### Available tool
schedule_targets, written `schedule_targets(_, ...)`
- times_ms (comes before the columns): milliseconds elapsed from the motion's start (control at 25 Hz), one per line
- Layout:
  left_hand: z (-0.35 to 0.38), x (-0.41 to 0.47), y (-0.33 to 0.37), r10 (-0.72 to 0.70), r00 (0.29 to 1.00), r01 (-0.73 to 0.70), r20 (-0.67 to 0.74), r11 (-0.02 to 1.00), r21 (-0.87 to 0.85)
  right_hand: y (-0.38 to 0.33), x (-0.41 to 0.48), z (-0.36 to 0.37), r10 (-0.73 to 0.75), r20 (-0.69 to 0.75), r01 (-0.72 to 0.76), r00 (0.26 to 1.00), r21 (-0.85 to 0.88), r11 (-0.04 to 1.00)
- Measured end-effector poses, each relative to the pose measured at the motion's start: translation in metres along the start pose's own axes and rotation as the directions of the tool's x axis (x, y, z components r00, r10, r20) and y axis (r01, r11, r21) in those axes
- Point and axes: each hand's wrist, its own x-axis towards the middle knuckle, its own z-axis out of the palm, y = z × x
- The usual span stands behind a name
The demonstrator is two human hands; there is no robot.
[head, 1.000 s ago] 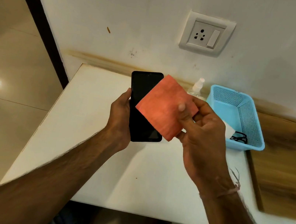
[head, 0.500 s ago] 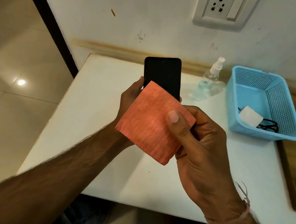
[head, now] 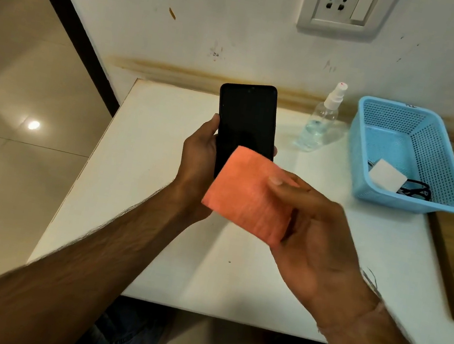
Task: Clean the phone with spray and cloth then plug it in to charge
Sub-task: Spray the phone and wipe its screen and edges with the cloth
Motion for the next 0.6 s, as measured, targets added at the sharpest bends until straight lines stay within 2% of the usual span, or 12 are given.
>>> schedule_targets(40,0.002,-0.005,0.004,-0.038,0.999,0.038,-0.006,0.999,-0.039,-0.004,0.003,-0.005,0.049,-0.009,-0.048,0.999,0.099,0.994)
schedule_targets(120,0.003,-0.012,0.003,-0.075,0.996,0.076,0.046,0.997,-0.015,-0.012,0.01,-0.012,0.014,-0.027,-0.009,1.0,0.178,0.984)
schedule_targets(240,0.002,-0.011,0.002,-0.073,0.997,0.073,0.028,0.997,0.004,-0.017,0.022,-0.019,-0.205,-0.09,0.212,0.975,0.079,0.974)
schedule_targets(320,0.004,-0.01,0.002,-0.087,0.996,0.088,-0.016,0.996,0.012,-0.019,0.027,-0.022,-0.29,-0.113,0.295,0.95,0.032,0.955)
schedule_targets(400,0.006,-0.012,0.003,-0.085,0.996,0.085,-0.006,0.996,0.019,-0.019,0.031,-0.024,-0.384,-0.133,0.367,0.914,-0.139,0.92)
schedule_targets(480,0.007,-0.012,0.001,-0.08,0.997,0.08,-0.004,0.997,0.008,-0.017,0.033,-0.024,-0.529,-0.099,0.465,0.843,-0.36,0.808)
schedule_targets(520,0.007,-0.013,0.0,-0.083,0.997,0.083,0.007,0.997,0.001,-0.016,0.033,-0.023,-0.617,-0.043,0.526,0.786,-0.478,0.704)
schedule_targets(600,0.008,-0.013,-0.001,-0.077,0.997,0.077,0.027,0.997,-0.006,-0.014,0.034,-0.021,-0.732,0.141,0.601,0.666,-0.683,0.415)
